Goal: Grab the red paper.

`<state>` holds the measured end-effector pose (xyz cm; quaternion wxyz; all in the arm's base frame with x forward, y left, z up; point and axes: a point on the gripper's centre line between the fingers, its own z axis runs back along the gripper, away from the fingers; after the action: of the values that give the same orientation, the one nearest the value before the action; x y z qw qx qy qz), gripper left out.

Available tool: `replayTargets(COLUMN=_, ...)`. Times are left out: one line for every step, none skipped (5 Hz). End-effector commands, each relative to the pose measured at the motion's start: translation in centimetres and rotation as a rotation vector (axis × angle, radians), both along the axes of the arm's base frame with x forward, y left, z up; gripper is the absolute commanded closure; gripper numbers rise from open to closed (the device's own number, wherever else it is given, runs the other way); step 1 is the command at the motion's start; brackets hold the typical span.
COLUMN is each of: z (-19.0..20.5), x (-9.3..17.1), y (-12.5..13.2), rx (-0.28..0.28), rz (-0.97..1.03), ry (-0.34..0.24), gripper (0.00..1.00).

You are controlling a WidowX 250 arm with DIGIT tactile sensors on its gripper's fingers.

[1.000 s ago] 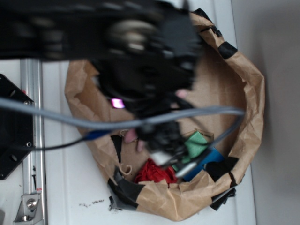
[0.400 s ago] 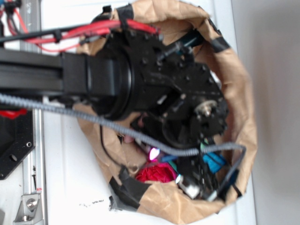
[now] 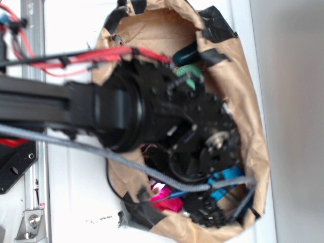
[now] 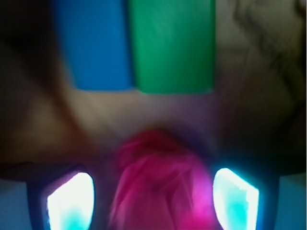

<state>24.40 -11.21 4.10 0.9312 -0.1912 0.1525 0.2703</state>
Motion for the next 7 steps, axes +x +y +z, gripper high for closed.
replayTargets(z=-2.8, x=-2.6, y=-0.3, rx=0.074, rz=-0.146, ry=-0.028, gripper=0.0)
replayTargets(z=-0.3, x=-2.1, y=0.1, rx=0.074, rz=-0.226, ry=-0.122, gripper=1.0)
replayTargets(z=4.0, x=-0.2, y=2.5, rx=0.163, rz=-0.328, ry=-0.277, gripper=1.0)
replayTargets(z=9.4, x=1.4, y=6.0, rx=0.358, rz=-0.367, ry=-0.407, gripper=1.0)
replayTargets(z=14.2, x=1.9, y=9.4, rx=0.437, rz=-0.328, ry=-0.504, gripper=1.0)
replayTargets(z=17.3, x=2.0, y=11.2, rx=0.459, rz=-0.419, ry=-0.588, gripper=1.0)
replayTargets(z=17.7, x=2.4, y=11.5, rx=0.47, rz=-0.552, ry=-0.57, gripper=1.0)
